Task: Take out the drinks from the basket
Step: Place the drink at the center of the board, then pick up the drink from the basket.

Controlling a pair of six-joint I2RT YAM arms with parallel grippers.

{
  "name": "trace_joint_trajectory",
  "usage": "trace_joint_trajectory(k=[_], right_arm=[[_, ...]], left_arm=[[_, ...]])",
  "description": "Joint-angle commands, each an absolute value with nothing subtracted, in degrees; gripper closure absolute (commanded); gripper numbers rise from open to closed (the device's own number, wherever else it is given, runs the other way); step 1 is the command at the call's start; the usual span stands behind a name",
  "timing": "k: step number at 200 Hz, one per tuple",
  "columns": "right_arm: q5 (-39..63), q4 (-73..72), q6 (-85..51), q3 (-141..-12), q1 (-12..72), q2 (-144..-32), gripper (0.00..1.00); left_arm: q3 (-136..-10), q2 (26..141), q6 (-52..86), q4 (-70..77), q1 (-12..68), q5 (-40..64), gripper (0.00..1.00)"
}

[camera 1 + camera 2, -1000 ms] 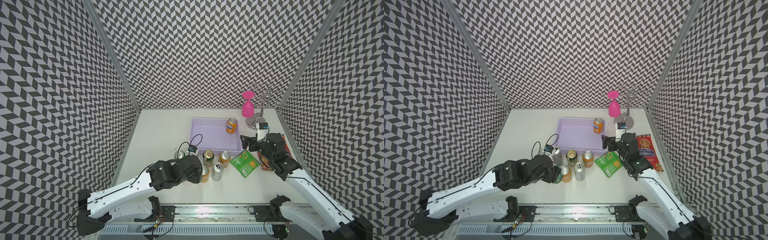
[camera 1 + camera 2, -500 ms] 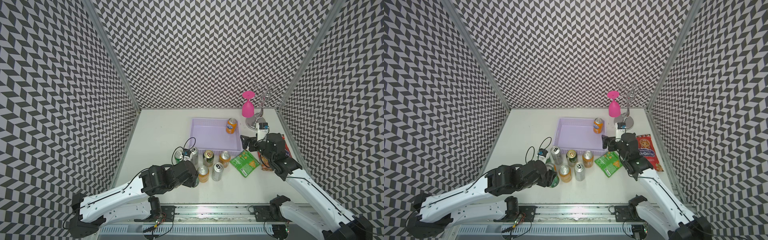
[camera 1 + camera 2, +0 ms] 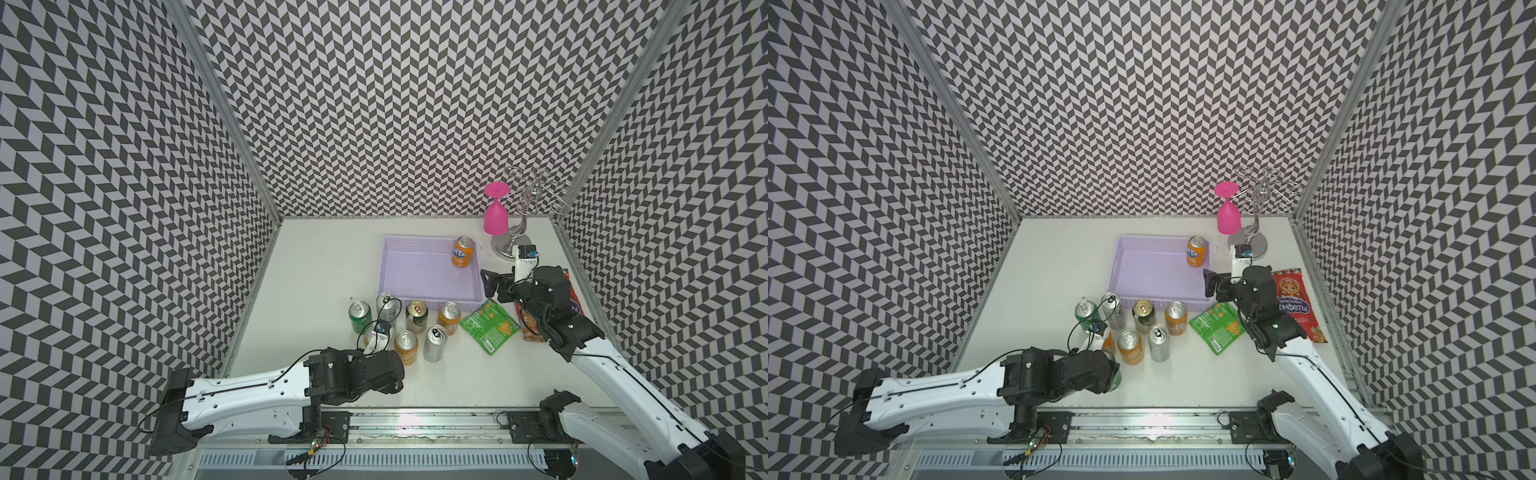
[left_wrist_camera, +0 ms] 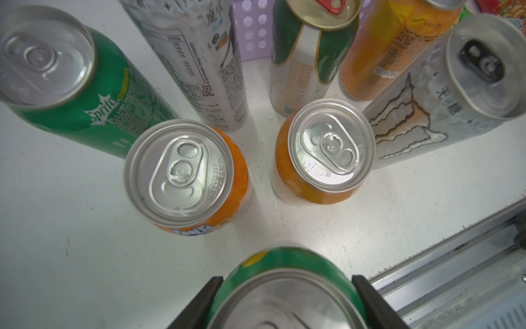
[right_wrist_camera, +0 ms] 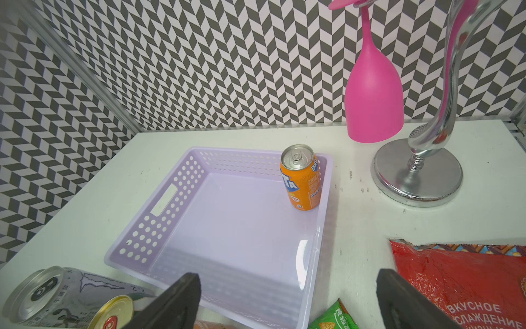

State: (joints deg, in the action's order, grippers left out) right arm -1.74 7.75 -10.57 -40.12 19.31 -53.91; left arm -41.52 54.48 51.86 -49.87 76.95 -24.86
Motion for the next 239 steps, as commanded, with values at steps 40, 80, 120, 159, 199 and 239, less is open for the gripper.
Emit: trace_joint_trajectory(k=[40, 80, 120, 159, 199, 239], right_arm=[[-2.37, 4.70, -10.28, -39.88, 18.96, -52.36, 0.00], [-2.23, 4.62, -10.25, -39.82, 18.91, -52.38, 0.00], [-1.85, 4.70, -10.13, -39.90, 18.90, -52.82, 0.00], [-1.28, 4.84, -10.13, -40.07, 18.90, -53.39, 0.00], [0.42, 5.29, -10.61, -41.15, 18.90, -56.30, 0.00], [2.12, 4.29, -11.13, -43.28, 18.90, -61.99, 0.01]], left_arm=[[-36.53, 56.13, 53.10, -39.50, 77.92, -29.35, 0.46], [-35.05, 55.93, 53.50, -39.31, 77.96, -29.43, 0.36], [-36.02, 55.50, 53.01, -39.91, 77.91, -29.47, 0.20], [-39.85, 55.21, 52.64, -44.77, 77.95, -29.83, 0.08], [-44.83, 52.04, 51.17, -47.64, 77.87, -31.03, 0.05], [-52.20, 48.00, 45.69, -49.24, 75.62, -36.22, 0.01]])
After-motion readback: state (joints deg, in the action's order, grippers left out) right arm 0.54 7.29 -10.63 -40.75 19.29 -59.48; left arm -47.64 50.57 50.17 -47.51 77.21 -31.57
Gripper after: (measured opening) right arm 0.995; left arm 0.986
